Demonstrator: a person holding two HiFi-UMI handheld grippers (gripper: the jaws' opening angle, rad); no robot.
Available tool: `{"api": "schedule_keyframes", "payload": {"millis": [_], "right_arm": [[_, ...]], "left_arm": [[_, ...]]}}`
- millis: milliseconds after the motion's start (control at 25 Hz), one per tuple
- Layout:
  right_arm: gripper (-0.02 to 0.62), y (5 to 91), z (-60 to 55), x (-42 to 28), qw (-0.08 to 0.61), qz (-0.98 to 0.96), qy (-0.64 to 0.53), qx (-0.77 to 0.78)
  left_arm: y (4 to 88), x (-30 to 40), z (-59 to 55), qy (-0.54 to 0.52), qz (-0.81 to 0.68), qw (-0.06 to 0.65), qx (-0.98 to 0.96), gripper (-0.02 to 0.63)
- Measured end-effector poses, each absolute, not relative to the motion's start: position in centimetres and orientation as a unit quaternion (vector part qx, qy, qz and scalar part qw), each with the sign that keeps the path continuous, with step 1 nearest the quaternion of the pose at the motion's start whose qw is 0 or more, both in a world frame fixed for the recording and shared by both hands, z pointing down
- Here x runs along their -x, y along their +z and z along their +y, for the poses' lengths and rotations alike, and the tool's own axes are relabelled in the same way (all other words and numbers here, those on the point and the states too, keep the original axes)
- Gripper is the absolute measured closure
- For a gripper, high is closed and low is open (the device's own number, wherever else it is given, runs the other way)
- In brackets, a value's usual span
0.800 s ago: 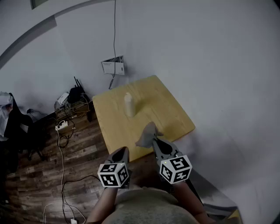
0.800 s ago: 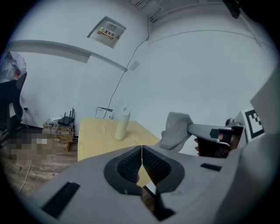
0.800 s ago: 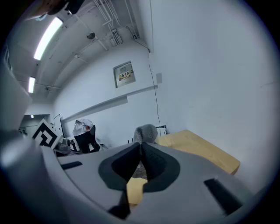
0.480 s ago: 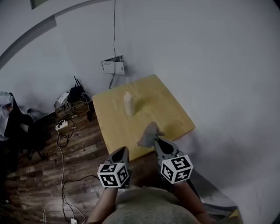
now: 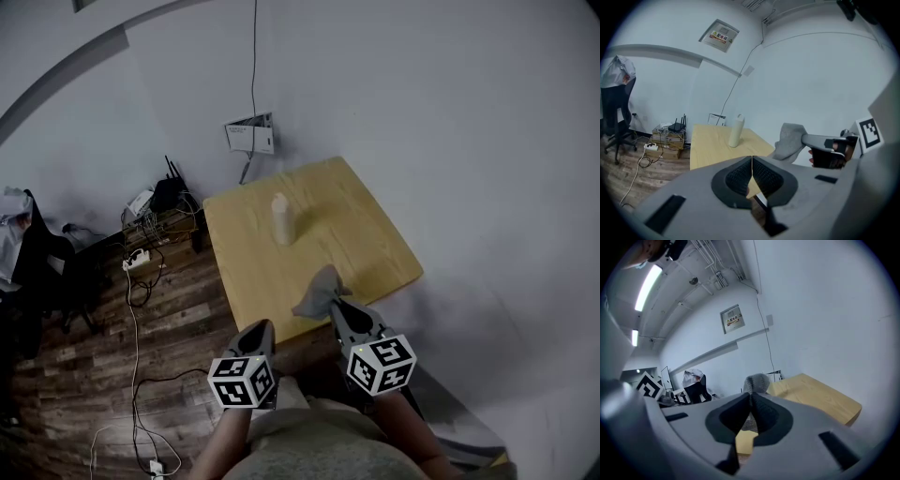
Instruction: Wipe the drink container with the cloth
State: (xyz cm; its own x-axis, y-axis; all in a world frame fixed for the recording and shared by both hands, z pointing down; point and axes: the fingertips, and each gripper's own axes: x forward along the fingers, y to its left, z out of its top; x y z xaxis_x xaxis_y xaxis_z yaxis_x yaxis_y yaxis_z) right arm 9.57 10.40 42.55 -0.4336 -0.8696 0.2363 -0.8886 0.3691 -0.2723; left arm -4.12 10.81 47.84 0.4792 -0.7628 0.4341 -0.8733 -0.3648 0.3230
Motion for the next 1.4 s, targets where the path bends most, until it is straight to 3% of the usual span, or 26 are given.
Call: {"api": "schedule_keyframes", "payload": {"millis": [1400], "right_arm": [[0.584,42.2,-4.9,-9.3,0.058,-0.801,0.187,-0.566]], "left_arm": [[48.4,6.2,-6.1,0.100,-0.484,0.280,-0.823,0.603]]}}
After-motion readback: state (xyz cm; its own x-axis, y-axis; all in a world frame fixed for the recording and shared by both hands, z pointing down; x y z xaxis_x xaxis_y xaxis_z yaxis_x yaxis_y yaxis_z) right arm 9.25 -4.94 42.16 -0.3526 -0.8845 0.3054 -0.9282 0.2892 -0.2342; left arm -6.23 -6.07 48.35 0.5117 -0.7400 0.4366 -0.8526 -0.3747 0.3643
